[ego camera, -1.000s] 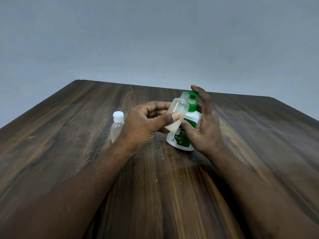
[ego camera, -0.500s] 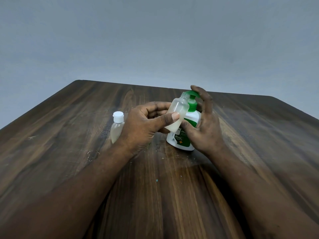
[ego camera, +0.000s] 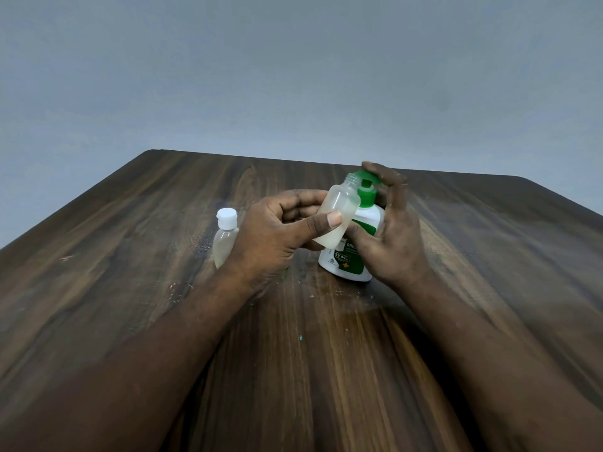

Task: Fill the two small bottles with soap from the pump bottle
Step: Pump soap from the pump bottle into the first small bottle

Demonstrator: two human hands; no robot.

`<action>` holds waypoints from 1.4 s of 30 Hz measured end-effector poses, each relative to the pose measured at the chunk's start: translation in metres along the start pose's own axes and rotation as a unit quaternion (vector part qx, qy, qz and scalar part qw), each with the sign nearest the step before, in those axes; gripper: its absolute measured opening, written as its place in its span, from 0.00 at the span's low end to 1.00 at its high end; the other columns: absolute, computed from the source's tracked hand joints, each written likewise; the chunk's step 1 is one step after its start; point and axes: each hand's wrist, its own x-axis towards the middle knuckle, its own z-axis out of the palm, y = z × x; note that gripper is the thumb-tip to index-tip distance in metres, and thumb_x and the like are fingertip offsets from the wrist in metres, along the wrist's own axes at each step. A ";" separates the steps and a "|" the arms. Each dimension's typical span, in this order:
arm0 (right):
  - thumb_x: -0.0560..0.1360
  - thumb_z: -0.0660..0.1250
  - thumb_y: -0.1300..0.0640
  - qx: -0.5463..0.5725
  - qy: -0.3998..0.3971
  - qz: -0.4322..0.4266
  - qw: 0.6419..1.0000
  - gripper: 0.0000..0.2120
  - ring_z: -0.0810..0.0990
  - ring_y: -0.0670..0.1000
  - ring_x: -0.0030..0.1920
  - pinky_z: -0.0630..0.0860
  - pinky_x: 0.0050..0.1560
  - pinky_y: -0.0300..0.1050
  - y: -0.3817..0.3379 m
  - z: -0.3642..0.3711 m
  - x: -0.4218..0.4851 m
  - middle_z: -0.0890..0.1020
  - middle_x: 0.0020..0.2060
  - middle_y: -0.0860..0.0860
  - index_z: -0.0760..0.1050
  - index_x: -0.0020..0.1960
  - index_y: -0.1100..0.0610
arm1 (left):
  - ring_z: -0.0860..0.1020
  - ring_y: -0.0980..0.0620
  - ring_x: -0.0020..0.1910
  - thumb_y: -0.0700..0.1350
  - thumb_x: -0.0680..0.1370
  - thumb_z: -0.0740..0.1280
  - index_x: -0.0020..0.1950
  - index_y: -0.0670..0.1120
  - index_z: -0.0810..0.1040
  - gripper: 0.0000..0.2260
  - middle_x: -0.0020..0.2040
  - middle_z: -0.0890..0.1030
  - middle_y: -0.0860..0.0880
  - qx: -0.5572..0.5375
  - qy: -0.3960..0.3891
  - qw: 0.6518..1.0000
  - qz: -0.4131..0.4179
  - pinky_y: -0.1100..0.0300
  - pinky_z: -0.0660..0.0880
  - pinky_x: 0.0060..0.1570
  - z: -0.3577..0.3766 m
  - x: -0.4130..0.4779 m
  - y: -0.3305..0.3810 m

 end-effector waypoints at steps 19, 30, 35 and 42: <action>0.73 0.79 0.53 0.007 -0.008 0.000 1.000 0.44 0.85 0.49 0.55 0.84 0.54 0.53 0.000 -0.001 -0.001 0.82 0.63 0.48 0.59 0.81 0.44 | 0.88 0.49 0.47 0.46 0.71 0.76 0.58 0.47 0.83 0.16 0.49 0.89 0.48 0.007 0.004 1.000 0.008 0.61 0.83 0.39 0.000 0.002 0.001; 0.73 0.80 0.57 0.015 -0.004 0.002 1.000 0.38 0.85 0.47 0.57 0.84 0.53 0.55 -0.002 0.000 0.000 0.82 0.61 0.45 0.64 0.76 0.46 | 0.88 0.46 0.49 0.46 0.71 0.77 0.63 0.42 0.83 0.21 0.51 0.89 0.45 0.015 0.002 1.000 0.000 0.57 0.84 0.43 -0.003 0.002 -0.003; 0.73 0.79 0.55 0.018 -0.015 0.003 1.000 0.41 0.84 0.46 0.61 0.83 0.58 0.51 -0.002 -0.002 -0.001 0.82 0.63 0.47 0.61 0.80 0.45 | 0.88 0.46 0.50 0.48 0.72 0.75 0.62 0.43 0.83 0.20 0.52 0.89 0.45 0.003 0.006 1.000 -0.004 0.57 0.84 0.43 -0.003 0.003 -0.004; 0.74 0.81 0.52 0.023 -0.017 0.003 1.000 0.42 0.83 0.44 0.61 0.82 0.58 0.42 -0.004 -0.003 0.000 0.82 0.63 0.43 0.62 0.80 0.47 | 0.87 0.52 0.48 0.48 0.74 0.72 0.63 0.42 0.83 0.19 0.51 0.89 0.47 -0.001 0.021 1.000 0.005 0.61 0.81 0.41 -0.002 0.004 -0.004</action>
